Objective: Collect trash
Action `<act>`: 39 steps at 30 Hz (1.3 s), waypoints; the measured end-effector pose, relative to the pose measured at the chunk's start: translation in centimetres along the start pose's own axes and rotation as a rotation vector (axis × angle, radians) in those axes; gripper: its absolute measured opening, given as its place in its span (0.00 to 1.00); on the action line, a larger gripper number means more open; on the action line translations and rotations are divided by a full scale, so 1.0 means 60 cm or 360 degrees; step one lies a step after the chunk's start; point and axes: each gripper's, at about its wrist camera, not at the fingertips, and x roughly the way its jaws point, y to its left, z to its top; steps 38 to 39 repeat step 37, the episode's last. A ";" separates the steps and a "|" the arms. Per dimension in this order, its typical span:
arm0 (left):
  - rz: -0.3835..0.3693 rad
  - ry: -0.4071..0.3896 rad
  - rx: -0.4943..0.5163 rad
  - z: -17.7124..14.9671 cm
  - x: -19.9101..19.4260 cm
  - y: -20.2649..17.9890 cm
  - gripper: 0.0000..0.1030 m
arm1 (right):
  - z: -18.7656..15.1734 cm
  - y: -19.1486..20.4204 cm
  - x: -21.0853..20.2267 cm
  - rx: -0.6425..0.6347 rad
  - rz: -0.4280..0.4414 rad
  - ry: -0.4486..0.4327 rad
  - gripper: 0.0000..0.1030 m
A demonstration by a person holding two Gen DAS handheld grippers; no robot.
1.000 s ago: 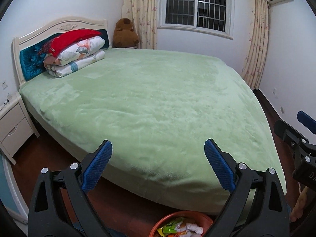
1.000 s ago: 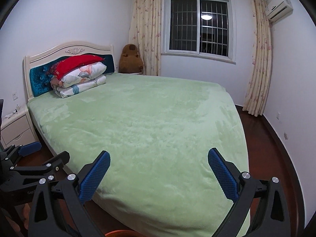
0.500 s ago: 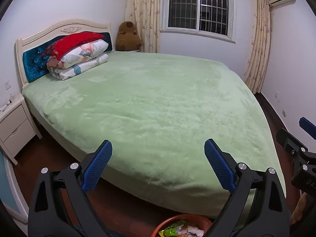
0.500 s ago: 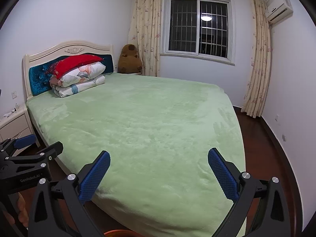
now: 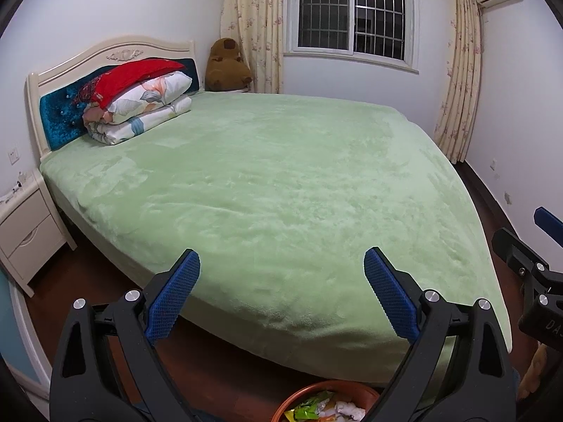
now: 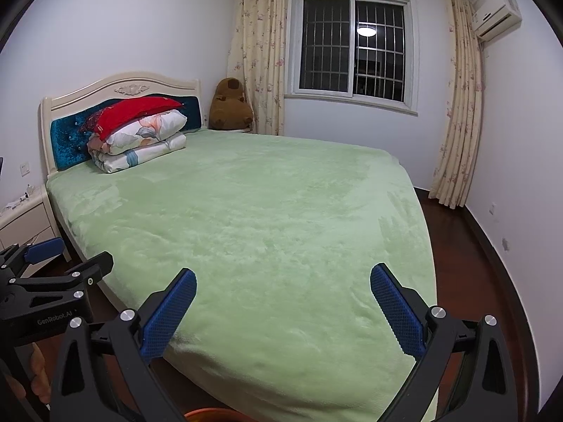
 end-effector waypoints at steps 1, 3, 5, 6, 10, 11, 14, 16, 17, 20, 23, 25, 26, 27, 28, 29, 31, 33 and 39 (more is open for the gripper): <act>0.0001 0.0000 -0.0001 0.000 0.000 0.000 0.89 | 0.000 -0.001 0.000 0.0001 0.0000 0.0001 0.95; 0.0009 0.0000 0.0001 0.001 0.000 -0.002 0.89 | -0.001 -0.001 0.001 0.0002 -0.0002 0.0004 0.95; 0.0013 0.0000 0.0007 0.002 0.000 -0.003 0.89 | -0.002 -0.002 0.001 0.0004 -0.0003 0.0006 0.95; 0.0010 0.0002 0.0008 0.002 0.000 -0.004 0.89 | -0.002 -0.002 0.002 0.0001 -0.0005 0.0008 0.95; -0.0002 0.0012 -0.0002 0.005 0.002 -0.003 0.89 | -0.002 0.000 0.001 -0.0011 -0.0007 0.0007 0.95; -0.0001 0.0011 -0.0002 0.005 0.002 -0.003 0.89 | -0.001 -0.001 0.002 -0.0012 -0.0009 0.0006 0.95; -0.0009 0.0016 0.0000 0.005 0.002 -0.003 0.89 | -0.002 -0.001 0.002 -0.0010 -0.0007 0.0006 0.95; -0.0010 0.0015 -0.0002 0.005 0.002 -0.002 0.89 | -0.002 -0.002 0.002 -0.0006 -0.0010 0.0004 0.95; -0.0010 0.0013 -0.0001 0.005 0.002 -0.003 0.89 | -0.002 -0.002 0.001 -0.0004 -0.0010 0.0003 0.95; -0.0010 0.0018 -0.0003 0.005 0.002 -0.002 0.89 | -0.003 -0.001 0.001 -0.0008 -0.0012 0.0006 0.95; -0.0011 0.0015 -0.0001 0.006 0.002 -0.003 0.89 | -0.003 -0.001 0.001 -0.0006 -0.0011 0.0009 0.95; -0.0014 0.0015 0.0000 0.005 0.003 -0.003 0.89 | -0.003 -0.001 0.001 -0.0005 -0.0011 0.0011 0.95; -0.0010 0.0016 -0.0002 0.005 0.003 -0.003 0.89 | -0.002 -0.001 0.002 -0.0005 -0.0012 0.0012 0.95; -0.0011 0.0016 -0.0002 0.005 0.003 -0.003 0.89 | -0.002 -0.001 0.002 -0.0005 -0.0011 0.0012 0.95; -0.0011 0.0016 -0.0002 0.005 0.003 -0.003 0.89 | -0.002 -0.001 0.002 -0.0004 -0.0013 0.0014 0.95; -0.0009 0.0014 -0.0002 0.005 0.003 -0.002 0.89 | -0.002 -0.001 0.003 -0.0004 -0.0013 0.0013 0.95; 0.0000 0.0010 -0.0006 0.005 0.003 -0.004 0.89 | -0.001 -0.001 0.004 -0.0005 -0.0011 0.0014 0.95; 0.0011 0.0010 -0.0001 0.004 0.005 -0.006 0.89 | -0.002 -0.001 0.005 -0.0006 -0.0014 0.0016 0.95; 0.0008 0.0015 0.0000 0.005 0.007 -0.009 0.89 | -0.001 -0.002 0.009 0.0004 -0.0011 0.0022 0.95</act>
